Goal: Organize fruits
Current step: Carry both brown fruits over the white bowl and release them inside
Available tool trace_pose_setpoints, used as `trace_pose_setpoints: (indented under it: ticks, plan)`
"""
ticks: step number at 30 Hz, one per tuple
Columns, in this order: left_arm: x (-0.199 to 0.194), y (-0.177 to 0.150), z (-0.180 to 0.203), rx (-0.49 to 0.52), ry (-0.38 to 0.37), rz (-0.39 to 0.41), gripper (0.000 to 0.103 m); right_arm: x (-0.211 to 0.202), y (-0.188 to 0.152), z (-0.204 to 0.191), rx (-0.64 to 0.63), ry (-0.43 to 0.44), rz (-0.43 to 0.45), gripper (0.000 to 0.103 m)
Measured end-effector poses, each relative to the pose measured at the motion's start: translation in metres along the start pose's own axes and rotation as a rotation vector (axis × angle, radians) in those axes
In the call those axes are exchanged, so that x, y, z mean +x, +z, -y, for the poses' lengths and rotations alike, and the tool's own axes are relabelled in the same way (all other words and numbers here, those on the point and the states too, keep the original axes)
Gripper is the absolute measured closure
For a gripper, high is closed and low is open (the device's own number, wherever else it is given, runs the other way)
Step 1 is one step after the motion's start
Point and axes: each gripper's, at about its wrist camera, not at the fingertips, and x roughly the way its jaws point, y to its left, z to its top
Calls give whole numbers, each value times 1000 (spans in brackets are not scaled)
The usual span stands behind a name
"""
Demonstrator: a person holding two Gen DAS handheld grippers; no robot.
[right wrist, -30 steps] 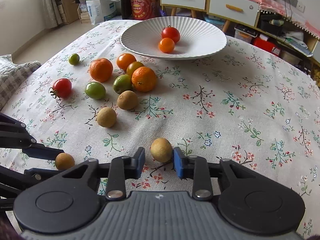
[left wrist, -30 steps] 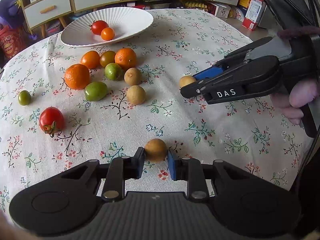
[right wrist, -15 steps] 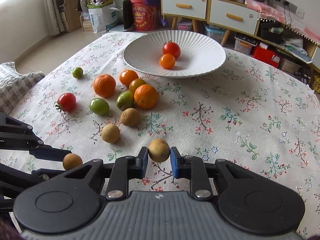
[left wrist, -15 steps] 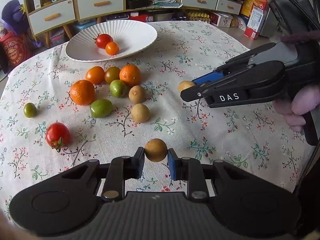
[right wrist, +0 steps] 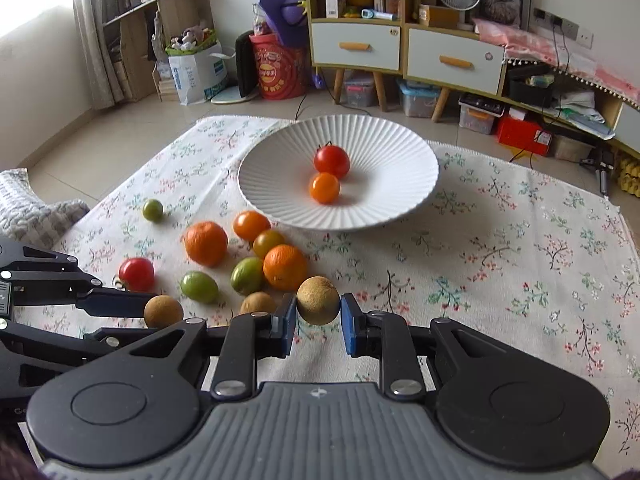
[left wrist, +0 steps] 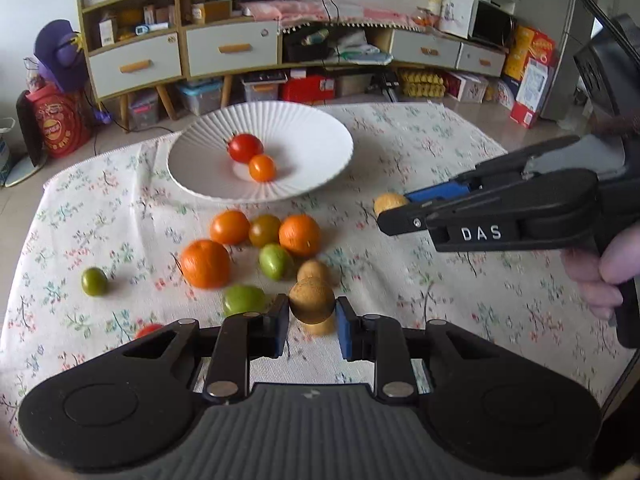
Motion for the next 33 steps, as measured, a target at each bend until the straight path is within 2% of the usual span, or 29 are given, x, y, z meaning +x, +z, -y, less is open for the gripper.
trace_pose_setpoints:
  ticks: [9,23,33]
  plan:
    - [14,28,-7,-31,54,60,81,9,19,3,44,-8,36,82]
    - [53,60,-12,-25,136,106,81,31,43,20,134,-25,61,82]
    - [88,73,-25,-59,176,73,81,56,51,26,181,-22,49,82]
